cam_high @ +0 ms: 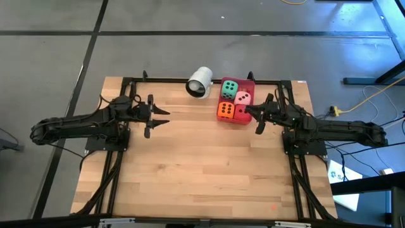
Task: Pick & Place Dice
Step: Put the small blue dice into the red bin
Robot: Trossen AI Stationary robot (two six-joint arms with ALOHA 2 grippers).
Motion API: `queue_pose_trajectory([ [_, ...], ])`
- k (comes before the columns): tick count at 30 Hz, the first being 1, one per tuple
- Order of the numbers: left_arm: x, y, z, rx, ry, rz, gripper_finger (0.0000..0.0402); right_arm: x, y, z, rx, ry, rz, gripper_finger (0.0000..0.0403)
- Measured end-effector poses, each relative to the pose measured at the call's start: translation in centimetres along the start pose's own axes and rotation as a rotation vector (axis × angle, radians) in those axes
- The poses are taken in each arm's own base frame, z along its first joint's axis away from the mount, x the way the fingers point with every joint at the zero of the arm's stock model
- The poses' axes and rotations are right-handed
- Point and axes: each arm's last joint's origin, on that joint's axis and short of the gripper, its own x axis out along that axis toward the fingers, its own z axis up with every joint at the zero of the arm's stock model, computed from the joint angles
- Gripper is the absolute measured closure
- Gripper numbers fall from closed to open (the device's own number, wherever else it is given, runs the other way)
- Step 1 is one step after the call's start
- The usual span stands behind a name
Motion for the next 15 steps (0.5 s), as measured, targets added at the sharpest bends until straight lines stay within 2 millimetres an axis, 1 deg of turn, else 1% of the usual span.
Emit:
queue_pose_trajectory([
  [5, 0.1, 0.0, -0.4, -0.01, 0.037, -0.004, 0.0252, -0.2, -0.9, -1.1, 0.001, 0.019, -0.058, 0.0352],
  [7, 0.2, 0.0, -0.6, -0.011, 0.04, -0.006, 0.0252, -0.2, -1.2, -1.2, 0.004, 0.022, -0.067, 0.0352],
  [10, 0.3, -0.1, -1.6, -0.008, 0.032, -0.006, 0.0254, -0.2, -1.6, -1.1, 0.004, 0.019, -0.049, 0.0352],
  [15, 0.4, -0.3, -3.5, -0.025, -0.02, 0.004, 0.0256, -0.2, -2.6, -1.0, 0.013, 0.009, -0.106, 0.0352],
])
